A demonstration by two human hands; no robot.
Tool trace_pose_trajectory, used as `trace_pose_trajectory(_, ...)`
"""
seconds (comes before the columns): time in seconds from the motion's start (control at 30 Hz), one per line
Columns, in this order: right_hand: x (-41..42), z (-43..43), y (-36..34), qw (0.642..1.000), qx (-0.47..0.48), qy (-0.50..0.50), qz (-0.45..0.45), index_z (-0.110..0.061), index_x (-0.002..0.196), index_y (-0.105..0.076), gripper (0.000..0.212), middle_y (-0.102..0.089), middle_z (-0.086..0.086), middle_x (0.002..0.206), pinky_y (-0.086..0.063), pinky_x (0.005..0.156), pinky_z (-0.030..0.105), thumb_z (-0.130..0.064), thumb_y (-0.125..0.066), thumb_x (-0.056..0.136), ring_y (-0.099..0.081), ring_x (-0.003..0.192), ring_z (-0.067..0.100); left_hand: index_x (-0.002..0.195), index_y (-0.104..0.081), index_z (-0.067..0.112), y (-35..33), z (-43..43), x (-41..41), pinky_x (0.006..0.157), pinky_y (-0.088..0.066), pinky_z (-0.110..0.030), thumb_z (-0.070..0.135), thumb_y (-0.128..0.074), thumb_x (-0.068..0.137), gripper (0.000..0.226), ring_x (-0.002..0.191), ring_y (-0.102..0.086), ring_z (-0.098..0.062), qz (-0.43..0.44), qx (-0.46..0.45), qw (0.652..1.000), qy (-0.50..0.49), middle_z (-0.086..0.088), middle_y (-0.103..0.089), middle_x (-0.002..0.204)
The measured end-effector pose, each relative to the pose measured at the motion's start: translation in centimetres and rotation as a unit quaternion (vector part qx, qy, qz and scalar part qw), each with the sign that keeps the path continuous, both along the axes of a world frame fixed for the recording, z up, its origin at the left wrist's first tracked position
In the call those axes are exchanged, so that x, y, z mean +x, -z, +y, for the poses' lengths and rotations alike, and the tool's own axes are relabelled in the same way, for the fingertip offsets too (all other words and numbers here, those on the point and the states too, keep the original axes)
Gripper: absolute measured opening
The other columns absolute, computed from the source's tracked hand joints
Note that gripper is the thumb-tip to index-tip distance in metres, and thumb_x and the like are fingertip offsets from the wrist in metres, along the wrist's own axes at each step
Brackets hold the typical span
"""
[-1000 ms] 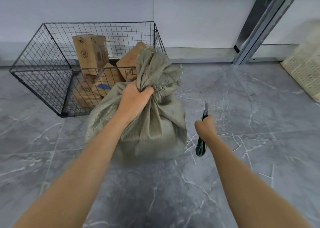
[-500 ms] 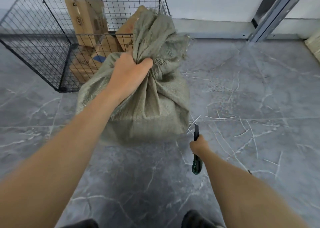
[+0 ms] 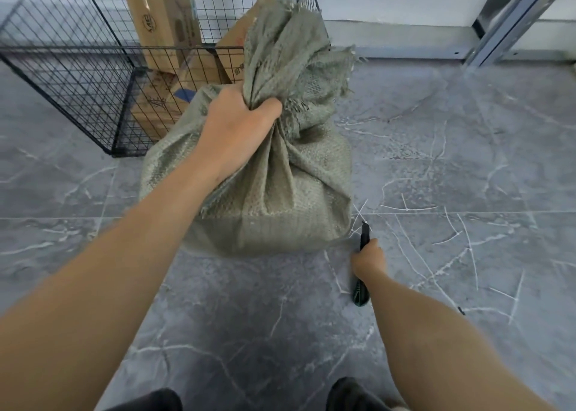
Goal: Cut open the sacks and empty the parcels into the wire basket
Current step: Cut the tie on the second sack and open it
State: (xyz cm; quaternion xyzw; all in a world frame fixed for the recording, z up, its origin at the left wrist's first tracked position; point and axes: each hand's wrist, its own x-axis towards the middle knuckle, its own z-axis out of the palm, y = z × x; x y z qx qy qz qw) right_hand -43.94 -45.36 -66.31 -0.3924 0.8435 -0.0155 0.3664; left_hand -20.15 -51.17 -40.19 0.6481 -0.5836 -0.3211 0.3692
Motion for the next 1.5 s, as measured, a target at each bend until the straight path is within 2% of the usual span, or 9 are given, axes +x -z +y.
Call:
trace_pose_trajectory(0.33, 0.4, -0.6, 0.4, 0.998, -0.007, 0.04, 0.038, -0.004, 0.124, -0.04, 0.033, -0.034, 0.02, 0.136, -0.041, 0.093, 0.046, -0.011, -0.048, 0.092, -0.035, 0.126, 0.039, 0.073, -0.039, 0.01, 0.1, -0.2, 0.3, 0.044, -0.024, -0.018, 0.019, -0.052, 0.086, 0.021, 0.058, -0.036, -0.014, 0.027, 0.001, 1.0, 0.008, 0.0, -0.034, 0.061)
trace_pose_trajectory(0.5, 1.5, -5.2, -3.5, 0.977, -0.169, 0.131, -0.014, -0.002, 0.123, -0.046, 0.038, -0.038, 0.018, 0.135, -0.038, 0.099, 0.043, -0.014, -0.051, 0.088, -0.042, 0.121, 0.037, 0.088, -0.063, 0.006, -0.7, 0.0, 0.6, 0.068, -0.045, -0.028, 0.016, -0.056, 0.083, 0.012, 0.076, -0.059, -0.017, 0.112, 0.05, 0.992, -0.026, -0.004, -0.059, 0.081)
trace_pose_trajectory(0.63, 3.8, -10.1, -10.9, 0.934, -0.302, 0.146, -0.122, -0.014, 0.087, -0.053, 0.004, -0.05, 0.007, 0.085, -0.04, 0.066, 0.031, -0.012, -0.05, 0.085, -0.045, 0.077, 0.028, 0.085, -0.064, 0.023, -1.7, 0.2, 0.3, 0.073, -0.053, -0.026, 0.007, -0.059, 0.083, 0.018, 0.082, -0.065, -0.01, 0.232, 0.081, 0.968, -0.051, 0.004, -0.068, 0.09)
trace_pose_trajectory(0.73, 5.7, -11.4, -15.8, 0.907, -0.308, 0.127, -0.258, -0.014, 0.064, -0.045, 0.022, -0.038, 0.001, 0.06, -0.026, 0.049, 0.025, -0.008, -0.051, 0.084, -0.035, 0.059, 0.017, 0.086, -0.063, 0.021, -2.5, 0.4, 0.5, 0.069, -0.052, -0.025, 0.0, -0.058, 0.084, 0.022, 0.08, -0.065, -0.012, 0.308, 0.101, 0.944, -0.069, 0.002, -0.067, 0.087)
trace_pose_trajectory(0.9, 8.4, -10.6, -21.9, 0.904, -0.29, 0.001, -0.313, -0.012, 0.097, -0.07, 0.017, -0.063, 0.004, 0.089, -0.041, 0.069, 0.025, -0.016, -0.057, 0.088, -0.054, 0.08, 0.014, 0.102, -0.065, 0.006, -3.7, 0.7, 2.0, 0.077, -0.056, -0.035, -0.007, -0.053, 0.082, 0.027, 0.086, -0.067, -0.026, 0.391, 0.135, 0.908, -0.073, -0.01, -0.068, 0.095)
trace_pose_trajectory(1.17, 12.0, -8.9, -28.7, 0.831, -0.386, -0.157, -0.368, -0.017, 0.144, -0.034, 0.064, -0.048, -0.01, 0.126, -0.039, 0.085, 0.015, -0.008, -0.049, 0.083, -0.047, 0.108, 0.005, 0.112, -0.065, 0.004, -5.9, 2.0, 2.8, 0.098, -0.048, -0.044, 0.009, -0.057, 0.088, 0.026, 0.112, -0.061, -0.032, 0.452, 0.13, 0.882, -0.007, -0.018, -0.064, 0.12)
trace_pose_trajectory(1.3, 14.7, -8.4, -30.6, 0.831, -0.41, -0.171, -0.334, -0.018, 0.136, -0.044, 0.047, -0.053, -0.013, 0.117, -0.041, 0.083, 0.012, -0.021, -0.047, 0.089, -0.051, 0.104, 0.005, 0.109, -0.067, 0.009, -6.6, 2.5, 3.2, 0.09, -0.052, -0.039, 0.013, -0.058, 0.089, 0.022, 0.1, -0.066, -0.026, 0.45, 0.124, 0.884, 0.0, -0.013, -0.069, 0.113)
trace_pose_trajectory(1.4, 16.1, -8.3, -30.5, 0.866, -0.368, -0.198, -0.273, -0.02, 0.135, -0.047, 0.061, -0.058, 0.001, 0.129, -0.043, 0.098, 0.04, -0.047, -0.038, 0.081, -0.054, 0.116, 0.02, 0.117, -0.064, 0.005, -7.0, 2.4, 3.6, 0.079, -0.055, -0.032, 0.007, -0.058, 0.088, 0.03, 0.095, -0.068, -0.023, 0.451, 0.095, 0.887, -0.027, -0.012, -0.07, 0.111)
trace_pose_trajectory(1.5, 16.2, -7.7, -30.8, 0.861, -0.365, -0.209, -0.285, -0.016, 0.109, -0.059, 0.043, -0.062, 0.001, 0.109, -0.042, 0.083, 0.036, -0.041, -0.033, 0.086, -0.055, 0.098, 0.02, 0.121, -0.06, -0.001, -7.4, 2.1, 4.3, 0.076, -0.057, -0.031, -0.001, -0.059, 0.085, 0.036, 0.097, -0.068, -0.026, 0.446, 0.061, 0.891, -0.054, -0.016, -0.069, 0.11)
